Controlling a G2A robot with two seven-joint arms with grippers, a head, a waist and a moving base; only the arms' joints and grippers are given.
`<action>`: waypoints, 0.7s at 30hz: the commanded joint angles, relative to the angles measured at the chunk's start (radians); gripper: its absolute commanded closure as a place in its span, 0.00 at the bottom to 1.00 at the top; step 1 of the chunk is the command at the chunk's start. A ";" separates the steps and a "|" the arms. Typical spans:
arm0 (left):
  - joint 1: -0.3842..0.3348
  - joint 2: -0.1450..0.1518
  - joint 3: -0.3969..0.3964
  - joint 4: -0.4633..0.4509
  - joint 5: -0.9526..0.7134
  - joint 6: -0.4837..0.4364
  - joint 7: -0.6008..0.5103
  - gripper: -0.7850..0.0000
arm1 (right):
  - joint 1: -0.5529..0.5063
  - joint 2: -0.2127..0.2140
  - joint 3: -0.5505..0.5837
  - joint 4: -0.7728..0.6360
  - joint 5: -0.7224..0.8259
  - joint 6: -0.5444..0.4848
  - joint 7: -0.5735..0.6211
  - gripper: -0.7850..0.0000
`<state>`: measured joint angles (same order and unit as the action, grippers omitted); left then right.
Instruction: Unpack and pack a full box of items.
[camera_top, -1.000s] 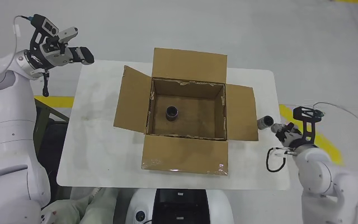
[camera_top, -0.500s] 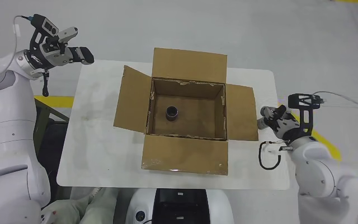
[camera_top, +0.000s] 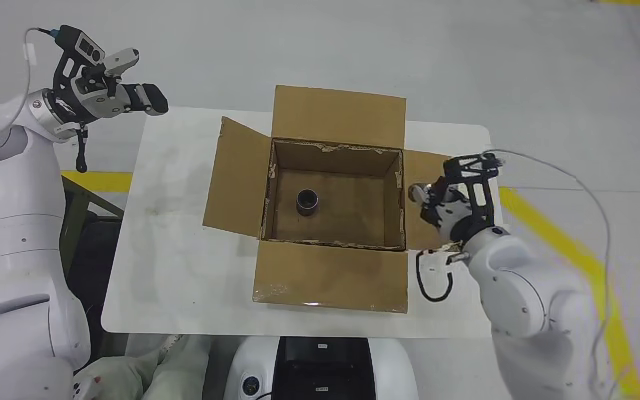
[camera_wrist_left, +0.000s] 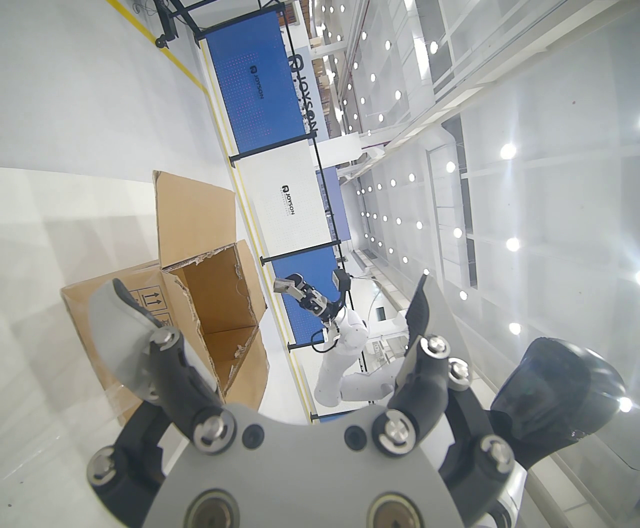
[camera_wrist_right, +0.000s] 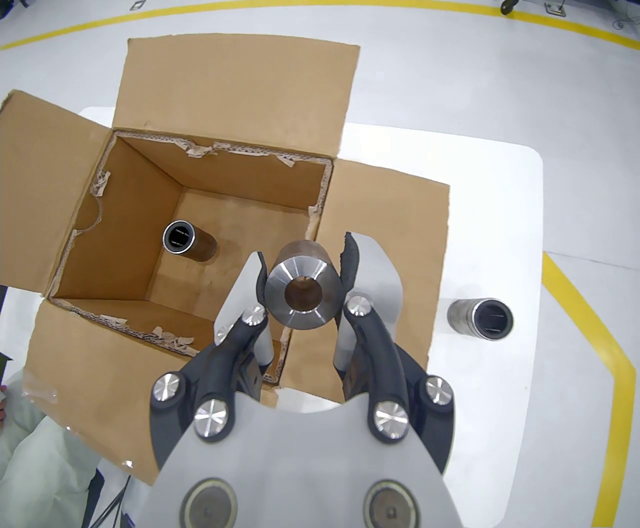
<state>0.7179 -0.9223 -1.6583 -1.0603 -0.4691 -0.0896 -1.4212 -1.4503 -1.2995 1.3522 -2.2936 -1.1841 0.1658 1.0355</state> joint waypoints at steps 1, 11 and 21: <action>0.000 0.000 0.000 0.000 0.000 0.000 0.000 0.00 | 0.032 -0.003 -0.047 0.023 -0.021 0.005 0.008 1.00; 0.000 0.000 0.000 0.000 0.000 0.000 0.000 0.00 | 0.187 -0.027 -0.252 0.169 -0.133 0.054 0.035 1.00; 0.000 0.000 0.000 0.000 0.000 0.000 0.000 0.00 | 0.304 -0.058 -0.372 0.322 -0.159 0.105 0.056 1.00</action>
<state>0.7179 -0.9223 -1.6583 -1.0603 -0.4691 -0.0896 -1.4212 -1.1548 -1.3555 0.9863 -1.9825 -1.3432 0.2673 1.0906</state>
